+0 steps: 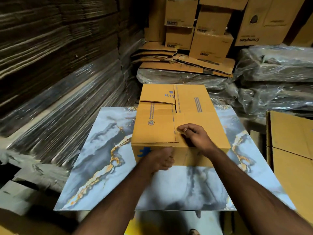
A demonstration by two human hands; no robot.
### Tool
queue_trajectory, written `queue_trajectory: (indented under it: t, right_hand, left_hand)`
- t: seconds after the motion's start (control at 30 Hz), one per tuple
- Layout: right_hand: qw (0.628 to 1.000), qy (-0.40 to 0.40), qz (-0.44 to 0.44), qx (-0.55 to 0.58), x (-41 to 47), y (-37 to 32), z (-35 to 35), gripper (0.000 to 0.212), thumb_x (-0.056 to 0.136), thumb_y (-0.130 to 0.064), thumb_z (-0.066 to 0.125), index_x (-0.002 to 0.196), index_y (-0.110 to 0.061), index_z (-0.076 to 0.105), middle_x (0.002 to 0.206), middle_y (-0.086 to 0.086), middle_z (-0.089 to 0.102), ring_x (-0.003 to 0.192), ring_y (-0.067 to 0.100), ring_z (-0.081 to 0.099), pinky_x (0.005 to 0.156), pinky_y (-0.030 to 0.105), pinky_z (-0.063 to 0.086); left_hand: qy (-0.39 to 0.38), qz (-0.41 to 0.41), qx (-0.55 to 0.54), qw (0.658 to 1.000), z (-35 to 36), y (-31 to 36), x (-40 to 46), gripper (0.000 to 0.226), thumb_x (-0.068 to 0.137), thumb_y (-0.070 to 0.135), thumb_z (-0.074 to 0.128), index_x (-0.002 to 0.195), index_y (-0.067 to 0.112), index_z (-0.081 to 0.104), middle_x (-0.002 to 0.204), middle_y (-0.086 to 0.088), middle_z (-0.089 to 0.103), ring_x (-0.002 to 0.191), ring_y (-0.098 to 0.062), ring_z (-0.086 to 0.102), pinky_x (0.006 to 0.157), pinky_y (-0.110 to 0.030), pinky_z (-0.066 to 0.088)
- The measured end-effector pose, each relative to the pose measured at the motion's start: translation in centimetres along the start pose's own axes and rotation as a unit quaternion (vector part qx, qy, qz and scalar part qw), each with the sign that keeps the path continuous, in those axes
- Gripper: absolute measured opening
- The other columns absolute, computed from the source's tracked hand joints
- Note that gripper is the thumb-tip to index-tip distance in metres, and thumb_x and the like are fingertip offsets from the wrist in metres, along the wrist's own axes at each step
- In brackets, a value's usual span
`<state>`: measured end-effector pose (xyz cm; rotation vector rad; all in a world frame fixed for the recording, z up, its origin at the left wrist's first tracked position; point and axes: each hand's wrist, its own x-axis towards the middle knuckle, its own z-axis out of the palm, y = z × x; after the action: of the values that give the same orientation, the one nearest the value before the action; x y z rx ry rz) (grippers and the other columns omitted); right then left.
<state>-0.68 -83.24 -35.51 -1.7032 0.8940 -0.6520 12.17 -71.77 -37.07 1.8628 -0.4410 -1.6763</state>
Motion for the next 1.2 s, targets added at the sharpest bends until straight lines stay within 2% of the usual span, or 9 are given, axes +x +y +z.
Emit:
queue_trajectory:
  t: [0.17, 0.27, 0.33, 0.43, 0.57, 0.7, 0.8, 1.03, 1.2]
  right_hand:
    - [0.996, 0.077, 0.008, 0.04, 0.7, -0.8, 0.0, 0.025, 0.099, 0.003, 0.045, 0.096, -0.004, 0.069, 0.088, -0.002, 0.071, 0.075, -0.004, 0.063, 0.067, 0.01, 0.046]
    - [0.996, 0.078, 0.0, 0.031, 1.9, -0.1, -0.6, 0.029, 0.098, 0.002, 0.046, 0.09, -0.012, 0.07, 0.087, -0.001, 0.072, 0.08, 0.007, 0.063, 0.072, 0.021, 0.046]
    - [0.996, 0.08, 0.002, 0.032, 3.0, 0.1, -1.1, 0.03, 0.097, 0.001, 0.046, 0.089, -0.014, 0.071, 0.088, 0.0, 0.072, 0.083, 0.012, 0.063, 0.075, 0.027, 0.046]
    - [0.996, 0.087, 0.001, 0.01, 5.2, -0.6, -1.7, 0.029, 0.096, 0.001, 0.047, 0.09, -0.015, 0.071, 0.09, 0.0, 0.072, 0.087, 0.017, 0.064, 0.082, 0.033, 0.049]
    - [0.993, 0.12, 0.002, 0.013, 9.1, -1.9, -1.0, 0.026, 0.095, 0.0, 0.052, 0.092, -0.021, 0.067, 0.094, -0.003, 0.069, 0.097, 0.02, 0.064, 0.09, 0.034, 0.052]
    - [0.989, 0.133, 0.013, 0.064, 12.5, -2.5, 0.7, 0.023, 0.094, 0.002, 0.051, 0.101, -0.017, 0.063, 0.09, -0.008, 0.064, 0.081, 0.005, 0.059, 0.066, 0.006, 0.046]
    - [0.984, 0.155, 0.038, 0.078, 14.0, -0.7, 1.6, 0.019, 0.095, -0.001, 0.05, 0.103, -0.011, 0.064, 0.09, -0.003, 0.065, 0.084, 0.013, 0.062, 0.075, 0.021, 0.051]
    - [0.984, 0.165, -0.052, -0.049, 13.7, 2.6, 2.0, 0.02, 0.081, -0.003, 0.048, 0.085, -0.009, 0.067, 0.086, 0.007, 0.067, 0.082, 0.023, 0.059, 0.073, 0.033, 0.045]
    - [0.988, 0.114, -0.062, -0.086, 12.7, 1.7, 2.0, 0.021, 0.07, -0.007, 0.042, 0.072, -0.014, 0.061, 0.077, 0.0, 0.06, 0.076, 0.021, 0.055, 0.068, 0.035, 0.044]
  left_hand:
    - [-0.017, 0.058, 0.154, 0.986, -1.4, 3.8, -2.0, 0.045, 0.101, 0.049, 0.038, 0.092, 0.012, 0.061, 0.097, -0.009, 0.07, 0.082, -0.02, 0.064, 0.069, -0.025, 0.047]
    - [0.005, 0.08, 0.184, 0.98, -1.8, 6.4, -2.7, 0.042, 0.103, 0.045, 0.04, 0.084, 0.012, 0.059, 0.076, -0.008, 0.07, 0.059, -0.015, 0.066, 0.054, -0.021, 0.047]
    - [0.056, 0.135, 0.194, 0.97, -1.9, 8.2, -2.3, 0.039, 0.102, 0.042, 0.043, 0.085, 0.01, 0.057, 0.071, -0.008, 0.065, 0.054, -0.016, 0.059, 0.049, -0.022, 0.039]
    - [0.248, 0.206, 0.328, 0.888, -1.9, 10.4, -0.9, 0.041, 0.097, 0.049, 0.045, 0.107, 0.011, 0.058, 0.101, -0.01, 0.063, 0.09, -0.026, 0.06, 0.072, -0.032, 0.045]
    - [0.352, 0.188, 0.431, 0.81, -0.5, 12.1, 2.2, 0.067, 0.089, 0.064, 0.047, 0.136, 0.016, 0.044, 0.143, -0.016, 0.039, 0.133, -0.034, 0.036, 0.103, -0.045, 0.034]
    - [0.333, 0.103, 0.473, 0.809, 0.9, 13.0, 4.7, 0.093, 0.085, 0.062, 0.056, 0.154, 0.019, 0.011, 0.162, -0.021, -0.005, 0.149, -0.04, -0.006, 0.115, -0.062, 0.006]
    - [0.327, 0.08, 0.46, 0.822, 0.7, 12.1, 5.8, 0.093, 0.086, 0.044, 0.061, 0.154, 0.019, 0.003, 0.16, -0.023, -0.014, 0.147, -0.042, -0.016, 0.114, -0.066, -0.003]
    - [0.324, 0.043, 0.459, 0.826, 0.0, 11.9, 6.3, 0.099, 0.083, 0.052, 0.061, 0.154, 0.012, 0.004, 0.158, -0.029, -0.007, 0.146, -0.046, -0.007, 0.112, -0.066, 0.006]
    - [0.36, 0.078, 0.506, 0.78, -0.9, 14.2, 3.8, 0.076, 0.081, 0.066, 0.052, 0.132, 0.009, 0.046, 0.137, -0.023, 0.047, 0.127, -0.04, 0.044, 0.099, -0.044, 0.041]
